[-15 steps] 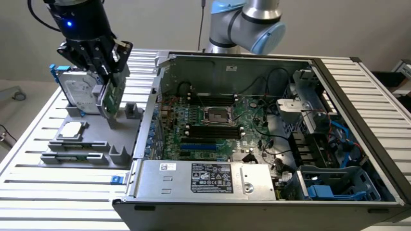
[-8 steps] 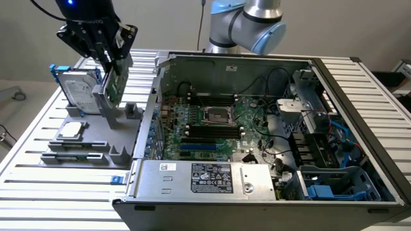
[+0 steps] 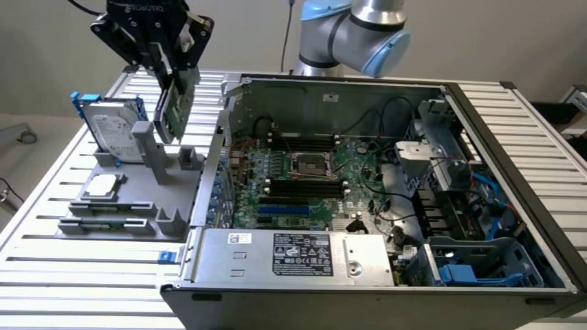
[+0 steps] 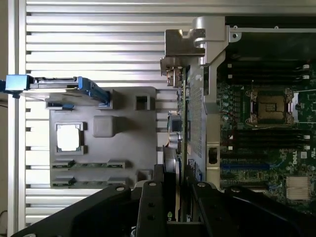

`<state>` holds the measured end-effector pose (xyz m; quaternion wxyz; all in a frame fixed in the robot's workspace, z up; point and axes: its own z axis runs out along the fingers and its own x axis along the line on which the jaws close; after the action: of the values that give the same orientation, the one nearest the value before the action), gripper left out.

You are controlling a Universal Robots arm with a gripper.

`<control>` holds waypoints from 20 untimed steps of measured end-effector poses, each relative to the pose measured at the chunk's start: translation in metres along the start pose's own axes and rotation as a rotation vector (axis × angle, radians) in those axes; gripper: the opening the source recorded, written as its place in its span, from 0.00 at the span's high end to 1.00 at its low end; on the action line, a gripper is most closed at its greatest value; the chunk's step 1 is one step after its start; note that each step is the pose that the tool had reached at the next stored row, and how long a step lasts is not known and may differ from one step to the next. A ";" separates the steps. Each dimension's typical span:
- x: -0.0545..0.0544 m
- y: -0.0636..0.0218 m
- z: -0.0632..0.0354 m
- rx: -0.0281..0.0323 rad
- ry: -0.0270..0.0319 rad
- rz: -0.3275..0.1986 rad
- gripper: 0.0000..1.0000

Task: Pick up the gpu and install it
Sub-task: 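Pick up the gpu and move the gpu toward the slot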

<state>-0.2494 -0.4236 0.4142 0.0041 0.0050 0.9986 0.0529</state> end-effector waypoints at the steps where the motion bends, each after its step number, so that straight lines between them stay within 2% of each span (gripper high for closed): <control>1: -0.004 -0.0005 -0.0014 0.0002 0.0044 0.000 0.74; 12: -0.047 -0.0065 -0.0090 0.0008 0.0606 0.006 0.74; 20: -0.083 -0.0103 -0.0124 0.0011 0.0898 0.010 0.74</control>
<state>-0.1662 -0.4359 0.4261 -0.0410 0.0074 0.9978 0.0525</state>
